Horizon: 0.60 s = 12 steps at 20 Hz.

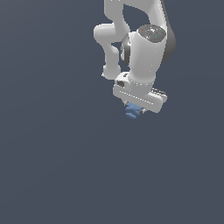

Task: Pick up the object and move it to a goal position.

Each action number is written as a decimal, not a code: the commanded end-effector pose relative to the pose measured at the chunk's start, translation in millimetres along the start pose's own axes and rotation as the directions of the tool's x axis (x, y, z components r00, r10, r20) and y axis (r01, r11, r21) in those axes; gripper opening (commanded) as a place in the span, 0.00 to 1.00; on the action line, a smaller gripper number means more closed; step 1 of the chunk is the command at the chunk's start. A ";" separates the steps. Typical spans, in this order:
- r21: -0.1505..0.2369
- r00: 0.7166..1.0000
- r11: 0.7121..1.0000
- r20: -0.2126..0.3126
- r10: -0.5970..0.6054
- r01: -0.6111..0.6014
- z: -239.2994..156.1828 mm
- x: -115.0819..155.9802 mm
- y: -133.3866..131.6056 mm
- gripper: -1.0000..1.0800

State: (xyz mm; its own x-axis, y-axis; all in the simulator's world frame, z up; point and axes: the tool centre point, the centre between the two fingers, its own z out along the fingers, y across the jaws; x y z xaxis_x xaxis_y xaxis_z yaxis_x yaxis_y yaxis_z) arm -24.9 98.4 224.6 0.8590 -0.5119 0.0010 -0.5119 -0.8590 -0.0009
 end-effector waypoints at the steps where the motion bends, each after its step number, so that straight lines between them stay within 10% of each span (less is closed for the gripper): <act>1: -0.001 1.000 1.000 0.001 0.000 0.000 -28.2 1.3 -0.7 0.00; 12: -0.001 1.000 1.000 0.001 0.000 0.000 -144.4 9.6 -6.5 0.00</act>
State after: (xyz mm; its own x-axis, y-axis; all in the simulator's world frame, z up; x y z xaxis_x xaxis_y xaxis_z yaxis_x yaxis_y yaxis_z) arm -14.5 99.0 353.2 0.8590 -0.5120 0.0012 -0.5120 -0.8590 -0.0008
